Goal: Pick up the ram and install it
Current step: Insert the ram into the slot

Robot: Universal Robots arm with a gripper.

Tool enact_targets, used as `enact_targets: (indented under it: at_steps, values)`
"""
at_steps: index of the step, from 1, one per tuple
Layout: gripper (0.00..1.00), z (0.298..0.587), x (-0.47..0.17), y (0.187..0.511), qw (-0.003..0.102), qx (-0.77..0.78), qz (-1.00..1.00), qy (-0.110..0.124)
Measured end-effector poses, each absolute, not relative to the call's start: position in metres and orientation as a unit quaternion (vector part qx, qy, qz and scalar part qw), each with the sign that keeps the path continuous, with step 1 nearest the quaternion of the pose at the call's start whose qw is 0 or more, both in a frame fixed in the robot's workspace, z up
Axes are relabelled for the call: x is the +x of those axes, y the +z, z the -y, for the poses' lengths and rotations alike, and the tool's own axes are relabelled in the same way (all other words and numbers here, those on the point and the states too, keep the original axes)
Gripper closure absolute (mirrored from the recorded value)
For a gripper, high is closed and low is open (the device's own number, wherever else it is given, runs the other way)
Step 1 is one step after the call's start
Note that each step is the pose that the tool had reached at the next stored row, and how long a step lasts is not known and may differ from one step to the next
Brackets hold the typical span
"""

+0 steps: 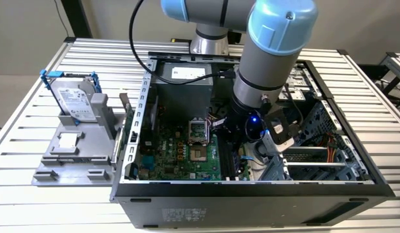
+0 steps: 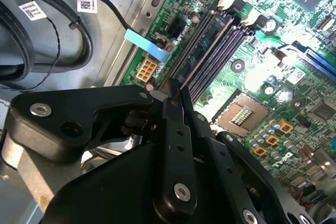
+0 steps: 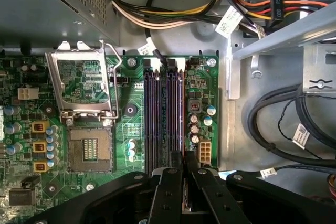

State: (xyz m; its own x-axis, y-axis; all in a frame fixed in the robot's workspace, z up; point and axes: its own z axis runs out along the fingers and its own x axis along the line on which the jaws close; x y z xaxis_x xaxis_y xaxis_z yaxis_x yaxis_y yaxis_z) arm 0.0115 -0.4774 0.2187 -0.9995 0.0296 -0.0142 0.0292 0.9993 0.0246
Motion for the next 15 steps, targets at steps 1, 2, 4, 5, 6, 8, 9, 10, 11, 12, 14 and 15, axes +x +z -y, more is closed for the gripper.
enact_targets:
  at_steps: [1,2,4,5,6,8,9,10,11,12,14,15]
  values:
    - [1.0,0.477,0.012,0.217,0.007,0.015,-1.0,0.012]
    - [1.0,0.477,0.012,0.215,0.007,0.015,-1.0,0.012]
    - [1.0,0.478,0.012,0.215,0.007,0.014,-1.0,0.012]
    - [1.0,0.478,0.012,0.215,0.007,0.014,-1.0,0.012]
    - [1.0,0.478,0.012,0.215,0.007,0.014,-1.0,0.012]
    - [0.0,0.477,0.012,0.215,0.007,0.013,-1.0,0.012]
    - [0.0,0.478,0.012,0.215,0.007,0.013,-1.0,0.012]
    - [0.0,0.478,0.012,0.217,0.007,0.013,-1.0,0.012]
    - [0.0,0.478,0.012,0.221,0.007,0.013,-1.0,0.012]
    - [0.0,0.478,0.012,0.226,0.007,0.014,-1.0,0.012]
    - [0.0,0.478,0.012,0.235,0.007,0.014,-1.0,0.012]
    - [0.0,0.478,0.012,0.239,0.007,0.014,-1.0,0.012]
